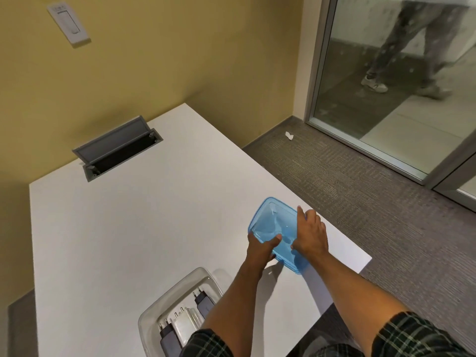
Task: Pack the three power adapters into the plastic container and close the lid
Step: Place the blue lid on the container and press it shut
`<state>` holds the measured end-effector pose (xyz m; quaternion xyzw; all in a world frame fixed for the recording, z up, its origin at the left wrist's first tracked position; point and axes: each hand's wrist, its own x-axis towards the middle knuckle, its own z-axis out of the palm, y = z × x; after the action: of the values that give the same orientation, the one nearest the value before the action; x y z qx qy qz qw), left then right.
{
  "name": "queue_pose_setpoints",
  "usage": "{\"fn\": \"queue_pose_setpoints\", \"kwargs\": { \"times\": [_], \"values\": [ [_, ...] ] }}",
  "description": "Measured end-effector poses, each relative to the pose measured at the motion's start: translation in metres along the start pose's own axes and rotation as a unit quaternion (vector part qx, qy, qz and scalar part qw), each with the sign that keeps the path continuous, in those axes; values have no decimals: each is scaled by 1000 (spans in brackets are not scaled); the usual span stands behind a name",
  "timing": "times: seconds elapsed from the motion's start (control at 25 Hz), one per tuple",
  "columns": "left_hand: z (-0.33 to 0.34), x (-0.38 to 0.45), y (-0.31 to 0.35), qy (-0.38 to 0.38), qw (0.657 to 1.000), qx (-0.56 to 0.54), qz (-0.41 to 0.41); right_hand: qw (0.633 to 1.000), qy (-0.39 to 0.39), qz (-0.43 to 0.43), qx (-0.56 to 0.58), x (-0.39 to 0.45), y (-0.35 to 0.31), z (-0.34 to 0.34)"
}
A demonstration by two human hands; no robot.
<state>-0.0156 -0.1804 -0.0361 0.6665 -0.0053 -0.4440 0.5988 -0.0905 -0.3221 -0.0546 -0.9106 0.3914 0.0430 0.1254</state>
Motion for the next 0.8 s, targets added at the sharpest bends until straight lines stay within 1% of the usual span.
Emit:
{"fn": "queue_pose_setpoints", "kwargs": {
  "times": [0.08, 0.16, 0.24, 0.28, 0.44, 0.56, 0.64, 0.68, 0.72, 0.8],
  "values": [
    [-7, 1, 12, 43, 997, -52, -35, 998, 30, -54, 27, -5, -12, -6],
    [-19, -1, 25, 51, 993, -87, -55, 992, 57, -93, 66, -8, -27, -12],
    [-41, -4, 37, 59, 989, -122, -57, 983, 83, -117, 112, -11, -44, -20],
    [-53, -5, 43, 75, 986, -140, -57, 978, 95, -138, 128, -13, -51, -23],
    [-103, -13, 64, 164, 964, -200, -53, 939, 130, -287, 140, -26, -73, -27],
    [-141, -28, 70, 197, 961, -187, -41, 910, 173, -347, 147, -36, -93, -28],
    [-167, -39, 67, 201, 966, -154, -45, 889, 198, -389, 139, -46, -107, -26],
    [-179, -46, 65, 194, 970, -141, -41, 887, 201, -395, 129, -51, -114, -25],
    [-190, -54, 66, 191, 972, -135, -35, 895, 192, -382, 126, -55, -121, -23],
    [-210, -72, 67, 197, 973, -120, -13, 926, 140, -307, 172, -58, -129, -21]
  ]
}}
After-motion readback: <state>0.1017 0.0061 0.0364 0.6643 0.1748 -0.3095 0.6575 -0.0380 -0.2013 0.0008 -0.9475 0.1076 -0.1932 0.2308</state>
